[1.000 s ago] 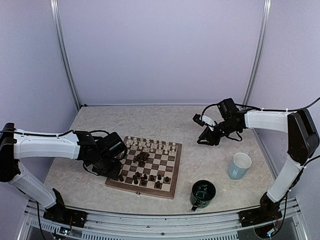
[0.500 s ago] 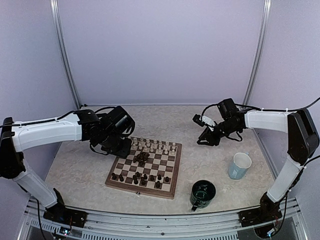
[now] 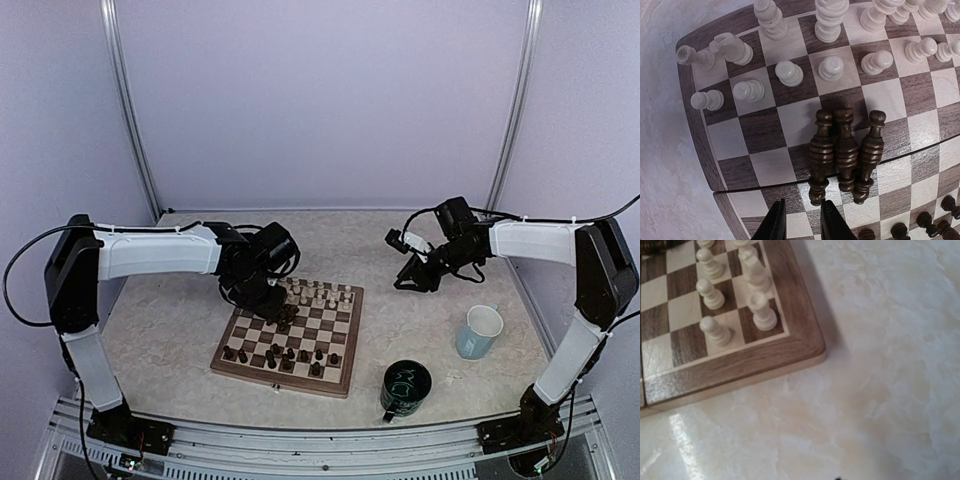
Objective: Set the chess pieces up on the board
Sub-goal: Pick up the chess pile from the chessboard.
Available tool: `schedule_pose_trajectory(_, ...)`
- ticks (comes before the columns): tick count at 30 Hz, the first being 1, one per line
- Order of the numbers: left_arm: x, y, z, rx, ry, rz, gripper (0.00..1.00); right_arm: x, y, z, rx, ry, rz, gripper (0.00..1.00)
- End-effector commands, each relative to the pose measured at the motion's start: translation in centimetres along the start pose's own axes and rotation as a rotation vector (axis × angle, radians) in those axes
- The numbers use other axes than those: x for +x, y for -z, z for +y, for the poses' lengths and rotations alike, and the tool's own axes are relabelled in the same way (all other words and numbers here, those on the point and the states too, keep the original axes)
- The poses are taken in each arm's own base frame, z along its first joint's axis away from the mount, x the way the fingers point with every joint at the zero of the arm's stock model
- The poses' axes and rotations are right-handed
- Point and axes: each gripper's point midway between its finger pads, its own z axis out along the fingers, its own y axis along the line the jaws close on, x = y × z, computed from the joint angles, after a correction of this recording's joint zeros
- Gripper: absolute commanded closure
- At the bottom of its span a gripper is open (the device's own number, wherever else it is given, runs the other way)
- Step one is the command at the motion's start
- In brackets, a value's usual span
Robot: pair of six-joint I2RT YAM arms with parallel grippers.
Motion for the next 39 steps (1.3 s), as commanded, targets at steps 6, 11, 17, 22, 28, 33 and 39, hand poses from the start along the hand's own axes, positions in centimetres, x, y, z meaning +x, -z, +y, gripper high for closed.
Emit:
schedule_pose_trajectory(6, -1.0, -1.4, -0.9, 0.04, -0.046, 0.026, 0.74, -0.2, -0.1, 0.6, -0.02, 0.017, 0.002, 0.71)
schedule_pose_trajectory(11, -0.3, -2.3, -1.0, 0.038, -0.054, 0.058, 0.75, -0.1, -0.2, 0.6, -0.025, 0.014, 0.008, 0.71)
schedule_pose_trajectory(17, 0.5, -3.1, -0.5, 0.01, -0.062, 0.084, 0.77, 0.0, -0.4, 0.6, -0.031, 0.01, 0.012, 0.7)
schedule_pose_trajectory(22, 1.1, -3.7, -0.5, 0.002, -0.075, 0.096, 0.84, 0.0, -0.4, 0.7, -0.032, 0.009, 0.013, 0.7)
schedule_pose_trajectory(28, 2.3, -2.7, 0.2, -0.039, -0.108, 0.08, 0.94, 0.0, -0.5, 0.7, -0.035, 0.009, 0.013, 0.7)
schedule_pose_trajectory(33, 1.0, -0.7, 1.3, -0.073, -0.091, -0.021, 1.0, 0.1, -0.8, 1.0, -0.045, 0.013, 0.02, 0.7)
schedule_pose_trajectory(39, -1.6, 2.5, 0.8, -0.017, -0.07, -0.169, 1.0, -0.1, -0.9, 1.3, -0.049, 0.019, 0.019, 0.7)
